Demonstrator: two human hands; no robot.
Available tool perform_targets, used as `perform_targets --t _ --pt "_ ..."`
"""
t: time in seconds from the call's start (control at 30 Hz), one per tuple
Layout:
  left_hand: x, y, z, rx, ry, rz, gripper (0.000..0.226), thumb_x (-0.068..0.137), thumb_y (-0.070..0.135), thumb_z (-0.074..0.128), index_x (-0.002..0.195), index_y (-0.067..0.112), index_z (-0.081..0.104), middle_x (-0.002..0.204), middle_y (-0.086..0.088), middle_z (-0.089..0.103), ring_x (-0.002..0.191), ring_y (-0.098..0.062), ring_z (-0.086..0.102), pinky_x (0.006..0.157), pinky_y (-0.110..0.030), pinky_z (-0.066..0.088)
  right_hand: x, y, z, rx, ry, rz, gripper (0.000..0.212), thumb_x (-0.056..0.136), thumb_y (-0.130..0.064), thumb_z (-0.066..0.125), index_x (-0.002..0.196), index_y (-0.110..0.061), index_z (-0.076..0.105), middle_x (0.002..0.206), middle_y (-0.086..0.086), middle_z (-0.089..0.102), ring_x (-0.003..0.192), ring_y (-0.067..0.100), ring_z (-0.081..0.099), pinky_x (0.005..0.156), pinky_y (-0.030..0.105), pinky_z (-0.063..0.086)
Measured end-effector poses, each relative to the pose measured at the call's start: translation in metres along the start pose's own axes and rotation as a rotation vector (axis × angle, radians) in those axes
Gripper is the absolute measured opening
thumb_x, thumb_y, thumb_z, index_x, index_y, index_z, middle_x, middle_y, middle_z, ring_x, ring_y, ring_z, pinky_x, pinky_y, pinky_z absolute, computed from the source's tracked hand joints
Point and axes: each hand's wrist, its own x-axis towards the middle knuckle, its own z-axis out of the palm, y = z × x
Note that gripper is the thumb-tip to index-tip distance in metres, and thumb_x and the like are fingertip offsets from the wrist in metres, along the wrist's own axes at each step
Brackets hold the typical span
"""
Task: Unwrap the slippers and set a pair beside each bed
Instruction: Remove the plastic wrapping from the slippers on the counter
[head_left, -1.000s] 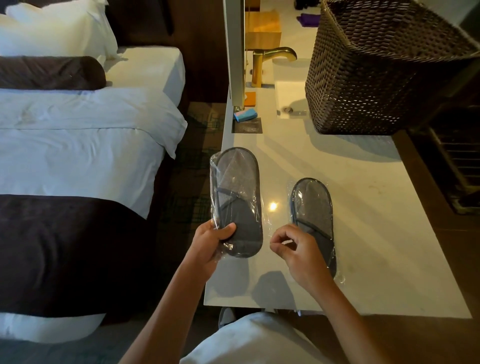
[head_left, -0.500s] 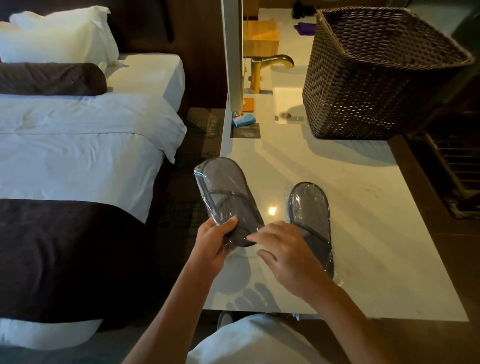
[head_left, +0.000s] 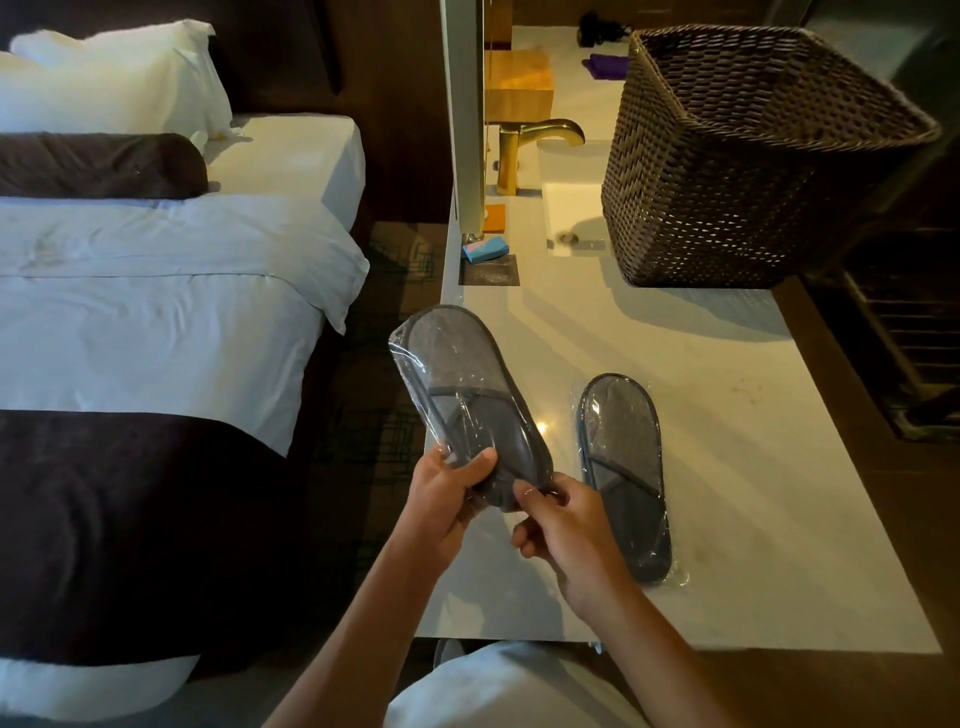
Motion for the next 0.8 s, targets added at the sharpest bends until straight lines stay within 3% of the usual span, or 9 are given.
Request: perform_targets --t 0.2,0.37,0.5,0.6,0.7,0.8 --pt "0.019 0.005 0.002 -0.103 0.075 -0.031 0.036 0.086 0.005 0.064 0.122 0.006 0.058 0.109 -0.018 0.072 0.097 -0.031 0.072 0.081 -0.042 0.059 -0.002 0.004 -0.007 0.001 0.012 0.014 0.010 0.090 -0.015 0.065 0.100 -0.013 0.066 0.079 0.012 0.073 0.057 0.015 0.066 0.061 0.031 0.058" --pt "0.044 0.017 0.009 -0.124 0.120 -0.048 0.045 0.081 0.006 0.071 0.123 0.007 0.056 0.109 -0.019 0.071 0.095 -0.032 0.072 0.087 -0.049 0.058 -0.009 0.020 -0.024 0.052 0.040 0.075 0.012 0.089 -0.012 0.067 0.100 -0.009 0.065 0.078 0.021 0.072 0.059 0.022 0.068 0.063 0.035 0.061" --pt "0.063 0.027 0.020 -0.095 0.133 -0.033 0.029 0.081 0.013 0.074 0.105 0.015 0.057 0.108 -0.016 0.068 0.094 -0.030 0.071 0.080 -0.044 0.060 -0.015 0.034 -0.040 0.113 0.083 0.141 0.014 0.086 -0.011 0.070 0.098 -0.006 0.065 0.076 0.021 0.072 0.063 0.028 0.070 0.064 0.039 0.061" --pt "0.078 0.035 0.027 -0.041 0.124 -0.021 0.027 0.081 0.015 0.075 0.100 0.015 0.056 0.106 -0.013 0.066 0.091 -0.027 0.070 0.074 -0.039 0.061 -0.016 0.045 -0.050 0.078 0.076 0.201 0.020 0.084 -0.012 0.071 0.102 -0.005 0.065 0.081 0.021 0.074 0.078 0.035 0.072 0.077 0.047 0.061" --pt "0.091 0.036 0.035 0.011 0.084 -0.028 0.031 0.081 0.016 0.075 0.106 0.013 0.057 0.109 -0.015 0.066 0.096 -0.029 0.070 0.079 -0.042 0.061 -0.006 0.043 -0.052 0.055 0.069 0.230 0.027 0.083 -0.012 0.073 0.108 -0.005 0.065 0.088 0.017 0.075 0.087 0.036 0.072 0.087 0.053 0.058" --pt "0.101 0.035 0.045 0.057 0.028 -0.068 0.038 0.079 0.016 0.077 0.111 0.010 0.058 0.110 -0.017 0.068 0.097 -0.031 0.071 0.082 -0.046 0.060 0.012 0.027 -0.046 0.083 0.069 0.157 0.019 0.085 -0.022 0.072 0.102 -0.017 0.067 0.099 0.009 0.074 0.095 0.029 0.071 0.088 0.050 0.058"
